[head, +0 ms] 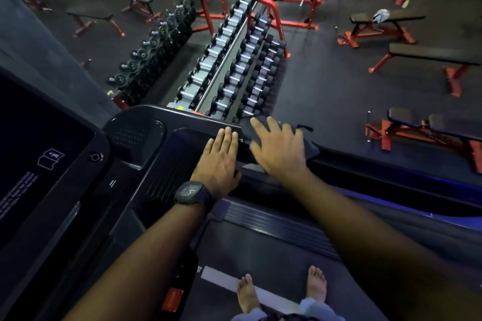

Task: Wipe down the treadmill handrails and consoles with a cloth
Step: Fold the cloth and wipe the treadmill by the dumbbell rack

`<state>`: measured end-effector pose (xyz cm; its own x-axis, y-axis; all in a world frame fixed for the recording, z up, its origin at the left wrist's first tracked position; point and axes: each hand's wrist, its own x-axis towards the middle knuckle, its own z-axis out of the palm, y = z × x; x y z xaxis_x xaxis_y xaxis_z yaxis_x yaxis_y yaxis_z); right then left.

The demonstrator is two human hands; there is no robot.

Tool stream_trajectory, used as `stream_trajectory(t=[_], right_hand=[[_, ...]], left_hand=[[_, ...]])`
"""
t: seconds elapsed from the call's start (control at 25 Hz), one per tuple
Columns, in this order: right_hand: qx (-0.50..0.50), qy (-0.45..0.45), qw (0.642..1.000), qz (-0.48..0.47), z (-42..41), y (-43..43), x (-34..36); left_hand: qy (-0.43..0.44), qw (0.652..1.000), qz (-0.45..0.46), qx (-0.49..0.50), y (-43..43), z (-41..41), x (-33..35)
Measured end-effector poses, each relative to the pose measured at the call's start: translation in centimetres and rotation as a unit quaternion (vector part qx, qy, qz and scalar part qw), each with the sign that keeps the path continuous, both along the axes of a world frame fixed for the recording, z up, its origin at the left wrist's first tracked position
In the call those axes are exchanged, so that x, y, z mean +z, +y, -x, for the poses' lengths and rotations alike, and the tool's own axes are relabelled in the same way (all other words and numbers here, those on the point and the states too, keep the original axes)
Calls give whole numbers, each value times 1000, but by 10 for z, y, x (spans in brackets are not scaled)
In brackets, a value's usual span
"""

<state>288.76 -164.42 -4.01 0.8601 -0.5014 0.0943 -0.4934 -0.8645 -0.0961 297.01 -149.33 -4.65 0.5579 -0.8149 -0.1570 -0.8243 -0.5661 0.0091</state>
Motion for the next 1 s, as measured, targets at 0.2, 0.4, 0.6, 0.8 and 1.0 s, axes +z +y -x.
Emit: stream_trajectory(t=[0.2, 0.4, 0.6, 0.8, 1.0], right_hand=[[-29, 31, 997, 58, 23, 26, -1], [-113, 41, 993, 7, 0, 3, 9], [-82, 14, 996, 32, 20, -3, 2], [-69, 2, 996, 60, 18, 33, -10], [-226, -26, 973, -31, 9, 13, -2]], left_hand=[[-1, 1000, -3, -14, 1, 1, -1], [-6, 999, -6, -31, 0, 3, 0], [-10, 999, 4, -47, -3, 1, -1], [-12, 997, 10, -72, -3, 3, -1], [-8, 994, 19, -103, -2, 3, -4]])
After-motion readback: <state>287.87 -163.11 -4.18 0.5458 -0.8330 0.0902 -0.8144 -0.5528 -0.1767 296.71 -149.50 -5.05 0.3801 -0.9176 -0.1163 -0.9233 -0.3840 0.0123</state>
